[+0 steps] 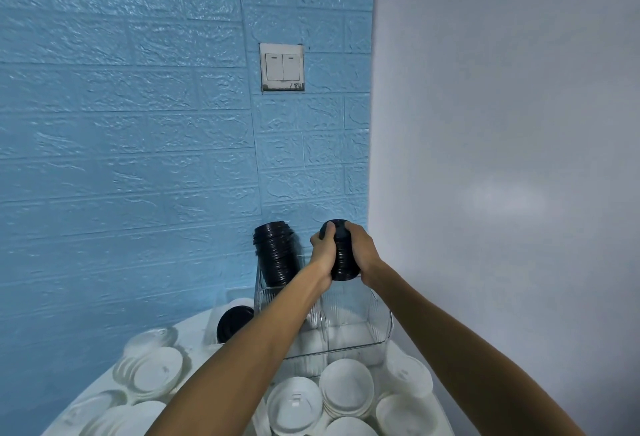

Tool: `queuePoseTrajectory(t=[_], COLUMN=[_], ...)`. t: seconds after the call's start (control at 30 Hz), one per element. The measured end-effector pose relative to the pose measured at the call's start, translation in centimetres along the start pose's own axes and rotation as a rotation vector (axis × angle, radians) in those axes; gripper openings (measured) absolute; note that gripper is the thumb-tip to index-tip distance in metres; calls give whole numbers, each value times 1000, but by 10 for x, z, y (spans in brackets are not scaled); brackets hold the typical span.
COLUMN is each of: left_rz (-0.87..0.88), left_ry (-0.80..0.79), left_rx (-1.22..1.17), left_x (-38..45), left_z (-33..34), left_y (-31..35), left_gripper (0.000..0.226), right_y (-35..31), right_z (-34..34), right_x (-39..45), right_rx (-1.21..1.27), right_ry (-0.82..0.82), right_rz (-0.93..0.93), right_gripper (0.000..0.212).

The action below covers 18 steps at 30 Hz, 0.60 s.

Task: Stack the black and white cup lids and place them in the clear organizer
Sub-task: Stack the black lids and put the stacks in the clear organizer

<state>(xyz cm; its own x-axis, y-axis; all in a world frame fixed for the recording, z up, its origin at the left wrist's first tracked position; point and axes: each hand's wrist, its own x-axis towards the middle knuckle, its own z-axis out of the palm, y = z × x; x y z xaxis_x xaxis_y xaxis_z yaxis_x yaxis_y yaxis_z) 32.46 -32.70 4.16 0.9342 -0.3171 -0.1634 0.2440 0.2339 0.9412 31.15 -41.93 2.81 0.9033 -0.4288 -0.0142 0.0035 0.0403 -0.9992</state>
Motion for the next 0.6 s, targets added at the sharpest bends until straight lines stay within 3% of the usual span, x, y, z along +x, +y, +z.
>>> queuePoseTrajectory(t=[0.17,0.6], left_rz=[-11,20], left_ry=[-7,-32], left_rx=[9,148], left_x=[-2,4], left_z=[-2,-17], left_y=[3,9], left_gripper=[49,54], right_y=[5,2], right_z=[2,4], right_x=[1,4], right_rx=[18,60], right_ry=[2,-1], right_rz=[6,28], right_gripper=[59,42])
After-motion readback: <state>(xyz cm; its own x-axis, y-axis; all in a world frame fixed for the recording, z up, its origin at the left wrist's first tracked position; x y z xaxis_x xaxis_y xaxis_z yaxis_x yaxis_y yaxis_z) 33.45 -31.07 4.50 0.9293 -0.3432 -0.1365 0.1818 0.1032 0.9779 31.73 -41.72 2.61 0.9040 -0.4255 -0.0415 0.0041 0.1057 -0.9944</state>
